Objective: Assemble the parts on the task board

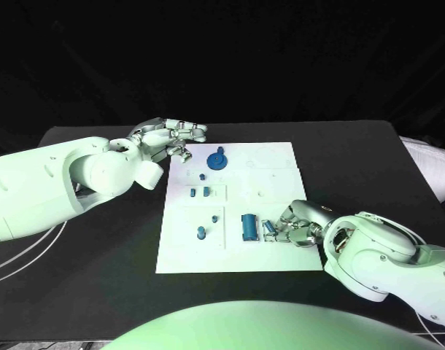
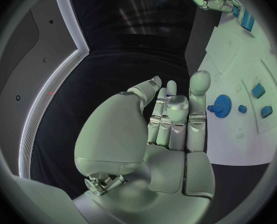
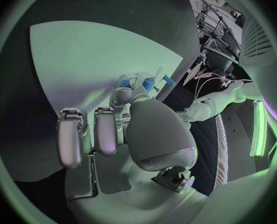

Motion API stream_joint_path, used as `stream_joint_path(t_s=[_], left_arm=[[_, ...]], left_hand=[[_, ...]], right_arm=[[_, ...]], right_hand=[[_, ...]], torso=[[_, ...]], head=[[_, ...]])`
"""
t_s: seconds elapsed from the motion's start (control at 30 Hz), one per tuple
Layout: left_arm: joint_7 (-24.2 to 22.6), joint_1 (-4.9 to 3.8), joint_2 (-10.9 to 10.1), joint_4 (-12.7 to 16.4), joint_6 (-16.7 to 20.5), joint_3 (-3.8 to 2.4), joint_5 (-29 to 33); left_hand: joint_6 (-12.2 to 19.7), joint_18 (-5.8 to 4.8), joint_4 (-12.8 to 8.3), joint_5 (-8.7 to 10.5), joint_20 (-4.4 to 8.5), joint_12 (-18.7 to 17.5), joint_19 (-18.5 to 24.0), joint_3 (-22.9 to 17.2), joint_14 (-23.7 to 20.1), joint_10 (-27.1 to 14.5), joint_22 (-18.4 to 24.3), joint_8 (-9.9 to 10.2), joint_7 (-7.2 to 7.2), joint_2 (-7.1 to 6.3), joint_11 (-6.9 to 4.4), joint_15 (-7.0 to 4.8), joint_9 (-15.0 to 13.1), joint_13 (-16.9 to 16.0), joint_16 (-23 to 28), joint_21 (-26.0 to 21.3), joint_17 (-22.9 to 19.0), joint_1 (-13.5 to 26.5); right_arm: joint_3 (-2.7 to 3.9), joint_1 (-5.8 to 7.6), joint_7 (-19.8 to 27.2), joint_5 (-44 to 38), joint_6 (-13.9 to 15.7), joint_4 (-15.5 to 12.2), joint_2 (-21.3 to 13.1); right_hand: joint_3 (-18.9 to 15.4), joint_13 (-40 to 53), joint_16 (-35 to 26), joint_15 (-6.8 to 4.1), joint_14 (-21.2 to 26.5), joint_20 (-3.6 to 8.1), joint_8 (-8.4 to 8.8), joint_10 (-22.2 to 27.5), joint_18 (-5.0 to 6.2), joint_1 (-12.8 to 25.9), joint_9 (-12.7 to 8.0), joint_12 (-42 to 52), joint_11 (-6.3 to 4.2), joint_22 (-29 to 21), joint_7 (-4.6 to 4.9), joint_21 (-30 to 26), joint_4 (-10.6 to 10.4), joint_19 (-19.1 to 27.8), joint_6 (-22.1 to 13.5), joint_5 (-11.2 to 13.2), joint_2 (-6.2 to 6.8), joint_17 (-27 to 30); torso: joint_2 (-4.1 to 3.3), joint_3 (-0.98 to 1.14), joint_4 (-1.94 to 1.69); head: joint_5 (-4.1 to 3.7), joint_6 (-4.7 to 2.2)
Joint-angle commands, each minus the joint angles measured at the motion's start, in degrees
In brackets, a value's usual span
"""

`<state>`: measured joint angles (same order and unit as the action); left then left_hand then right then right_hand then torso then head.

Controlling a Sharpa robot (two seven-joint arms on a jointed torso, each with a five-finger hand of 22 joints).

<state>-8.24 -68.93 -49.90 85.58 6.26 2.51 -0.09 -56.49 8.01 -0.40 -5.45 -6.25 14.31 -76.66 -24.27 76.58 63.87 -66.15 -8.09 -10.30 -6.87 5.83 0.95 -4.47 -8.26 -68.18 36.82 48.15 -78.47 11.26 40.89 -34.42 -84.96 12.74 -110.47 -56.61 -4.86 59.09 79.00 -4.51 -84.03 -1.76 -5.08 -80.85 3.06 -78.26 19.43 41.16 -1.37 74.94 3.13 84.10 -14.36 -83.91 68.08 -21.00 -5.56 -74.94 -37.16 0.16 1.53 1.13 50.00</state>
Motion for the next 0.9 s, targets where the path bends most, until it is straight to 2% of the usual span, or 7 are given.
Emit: stream_joint_path(t_s=[0.03, 0.3, 0.53, 0.9], left_arm=[[0.05, -0.02, 0.0, 0.17, -1.3, -0.03, -0.39], [0.16, -0.02, 0.06, 0.2, -1.47, -0.03, -0.57], [0.26, -0.02, 0.08, 0.23, -1.58, -0.03, -0.71], [0.48, -0.02, 0.02, 0.33, -1.78, -0.03, -1.12]], left_hand=[[0.42, 0.85, 0.02, -0.33, -0.24, 0.28, 0.31, 0.25, -0.44, -0.3, 0.08, -0.28, -0.18, 0.42, 0.02, -0.05, 0.09, -0.06, -0.04, -0.29, -0.06, -0.14], [0.42, 0.85, 0.02, -0.33, -0.24, 0.28, 0.31, 0.25, -0.44, -0.3, 0.08, -0.28, -0.18, 0.42, 0.02, -0.05, 0.09, -0.06, -0.04, -0.29, -0.06, -0.14], [0.42, 0.85, 0.02, -0.33, -0.24, 0.28, 0.31, 0.25, -0.44, -0.3, 0.08, -0.28, -0.18, 0.42, 0.02, -0.05, 0.09, -0.06, -0.04, -0.29, -0.06, -0.14], [0.47, 0.86, 0.06, -0.33, -0.24, 0.37, 0.33, 0.32, -0.49, -0.4, 0.14, -0.32, -0.2, 0.41, 0.05, -0.04, 0.1, -0.06, 0.0, -0.4, -0.18, -0.09]], right_arm=[[-0.17, -0.19, -0.46, 4.6, -1.24, 0.11, -0.27], [-0.17, -0.02, -0.53, 7.63, -0.87, 0.16, -0.29], [-0.17, 0.22, -0.64, 8.09, -0.37, 0.74, 0.14], [-0.17, 0.4, -0.69, 7.87, 0.17, 1.19, 0.57]], right_hand=[[0.1, 0.1, 0.29, -0.46, -3.46, 0.28, -0.1, -0.24, -0.76, 0.54, 0.03, 0.37, 0.01, 6.85, -0.12, 0.14, -0.47, -0.57, 0.47, -0.37, -0.01, -0.49], [0.02, 0.1, 0.17, -0.39, -3.42, 0.24, -0.07, -0.22, -0.72, 1.7, 0.01, 0.2, 0.1, 6.72, -0.01, 0.03, -1.37, -0.47, 0.52, -0.54, 0.89, -0.34], [0.03, 0.14, 0.2, -0.38, -3.42, 0.22, -0.07, -0.24, -0.72, 1.99, 0.01, 0.23, 0.11, 6.73, -0.01, 0.04, -1.61, -0.47, 0.57, -0.64, 0.98, -0.39], [-0.14, 0.12, 0.08, -0.33, -3.39, 0.18, -0.05, -0.23, -0.69, 3.03, 0.0, 0.08, 0.18, 6.63, 0.06, -0.05, -2.12, -0.4, 0.61, -1.13, 1.37, -0.25]], torso=[[-0.04, 0.01, 0.0], [0.02, -0.06, -0.07], [0.02, -0.1, -0.11], [0.04, -0.04, -0.03]], head=[[0.04, 0.0], [-0.06, 0.0], [-0.06, 0.0], [0.12, 0.0]])
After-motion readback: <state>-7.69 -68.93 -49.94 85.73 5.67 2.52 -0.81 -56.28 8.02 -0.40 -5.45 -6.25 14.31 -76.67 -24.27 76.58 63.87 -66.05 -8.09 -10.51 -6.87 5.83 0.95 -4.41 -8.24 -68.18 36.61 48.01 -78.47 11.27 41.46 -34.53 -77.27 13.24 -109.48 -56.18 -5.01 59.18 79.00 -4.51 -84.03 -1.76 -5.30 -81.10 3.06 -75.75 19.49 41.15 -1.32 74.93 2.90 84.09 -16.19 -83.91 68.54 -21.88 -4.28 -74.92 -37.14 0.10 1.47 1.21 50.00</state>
